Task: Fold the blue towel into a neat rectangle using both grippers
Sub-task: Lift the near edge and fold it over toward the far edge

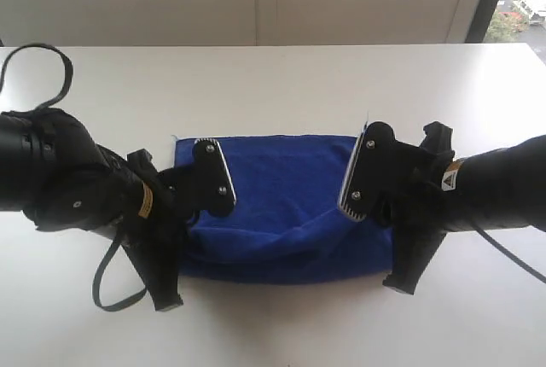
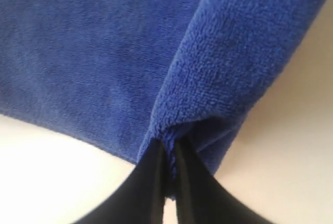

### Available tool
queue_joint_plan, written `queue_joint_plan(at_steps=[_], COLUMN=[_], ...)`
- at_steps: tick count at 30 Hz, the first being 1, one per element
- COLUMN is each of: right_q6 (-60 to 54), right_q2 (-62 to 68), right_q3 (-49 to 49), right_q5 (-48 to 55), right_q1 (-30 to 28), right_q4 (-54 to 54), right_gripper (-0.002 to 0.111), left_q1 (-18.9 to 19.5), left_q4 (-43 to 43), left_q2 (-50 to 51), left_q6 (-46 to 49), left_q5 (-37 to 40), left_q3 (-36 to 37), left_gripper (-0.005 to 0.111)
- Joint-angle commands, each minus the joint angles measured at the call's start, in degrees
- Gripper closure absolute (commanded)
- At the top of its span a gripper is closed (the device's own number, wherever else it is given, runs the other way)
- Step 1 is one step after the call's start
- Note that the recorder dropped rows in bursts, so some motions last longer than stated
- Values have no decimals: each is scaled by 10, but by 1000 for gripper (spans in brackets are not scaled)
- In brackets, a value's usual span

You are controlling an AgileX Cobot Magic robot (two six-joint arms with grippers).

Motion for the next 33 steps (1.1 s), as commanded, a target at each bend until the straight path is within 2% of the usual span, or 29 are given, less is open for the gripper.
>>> queue_joint_plan(at_steps=[1,8,19,23,33], right_q6=[12,23,20,19,18], right_q2=[6,41,112,138,220], right_q3=[-3,-6,-78,-100,-149], right_q5=[-48,-153,-174,-180,-202], right_q1=[-8,-35,-61,-79,-92], right_q4=[-1,1,1,1,1], right_gripper=[108,108,108,108,108], left_q1=[33,75,150,176,179], left_q4=[2,2,-16,-24,-24], left_q2=[-5,-4,-3,25,139], left_q6=[-12,-22,-23,-42,-51], left_q5=[-27,-115,-255,-273,-302], left_q3=[-13,-14,-16,-42,-127], left_gripper=[107,107,107,107,107])
